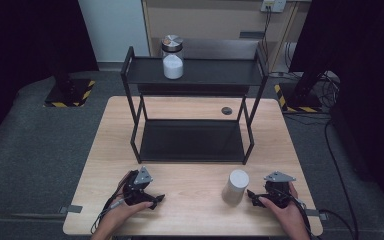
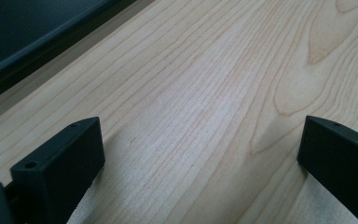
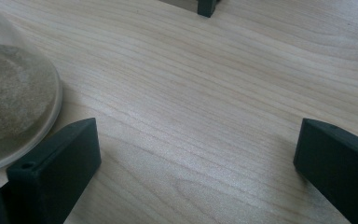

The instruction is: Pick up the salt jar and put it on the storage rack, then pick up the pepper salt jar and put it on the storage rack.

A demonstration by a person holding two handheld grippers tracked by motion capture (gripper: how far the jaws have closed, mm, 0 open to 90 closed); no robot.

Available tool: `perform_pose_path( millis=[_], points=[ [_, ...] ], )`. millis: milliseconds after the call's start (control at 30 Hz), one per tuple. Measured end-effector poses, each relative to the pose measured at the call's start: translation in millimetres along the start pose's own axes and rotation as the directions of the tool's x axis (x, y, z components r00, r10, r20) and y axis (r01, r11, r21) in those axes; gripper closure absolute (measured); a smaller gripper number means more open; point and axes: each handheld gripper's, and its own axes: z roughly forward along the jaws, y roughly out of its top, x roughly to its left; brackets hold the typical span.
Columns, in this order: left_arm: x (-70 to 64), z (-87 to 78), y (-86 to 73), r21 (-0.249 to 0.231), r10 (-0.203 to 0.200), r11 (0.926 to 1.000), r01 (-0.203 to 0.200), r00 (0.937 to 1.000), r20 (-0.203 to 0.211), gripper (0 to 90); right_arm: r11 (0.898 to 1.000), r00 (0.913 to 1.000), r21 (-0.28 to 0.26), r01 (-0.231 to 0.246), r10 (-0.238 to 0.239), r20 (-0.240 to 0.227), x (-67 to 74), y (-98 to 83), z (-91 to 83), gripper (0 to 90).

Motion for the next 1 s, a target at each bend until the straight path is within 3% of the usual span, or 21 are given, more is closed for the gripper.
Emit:
perform_pose_path(
  millis=[133,200,400,700,1000],
  points=[
    [-0.6,-0.1,-0.1,0.0,-0.001,1.0,0.001,1.0,-0.002,0.0,1.0,1.0,-0.001,0.004,-0.004,-0.008,-2.4,-0.5,-0.6,2.0],
    [-0.9,-0.3,-0.2,0.001,-0.001,1.0,0.001,1.0,-0.003,0.0,1.0,1.0,-0.001,-0.004,0.004,0.002,-1.2,0.2,-2.4,6.4],
    [-0.8,-0.3,-0.2,0.001,-0.001,1.0,0.001,1.0,-0.003,0.0,0.997,0.9987,-0.063,0.044,-0.046,-0.025,-3.3,3.1,-21.4,7.5],
    [-0.8,-0.3,-0.2,0.001,-0.002,1.0,0.002,1.0,-0.003,0.0,0.995,0.9972,-0.066,0.07,-0.071,-0.022,-9.6,9.3,-44.5,6.7],
    [-0.7,-0.4,-0.2,0.0,-0.001,1.0,0.001,1.0,-0.003,0.0,0.991,0.9924,-0.1,0.089,-0.097,-0.076,-11.2,7.3,-62.2,8.7]
  ],
)
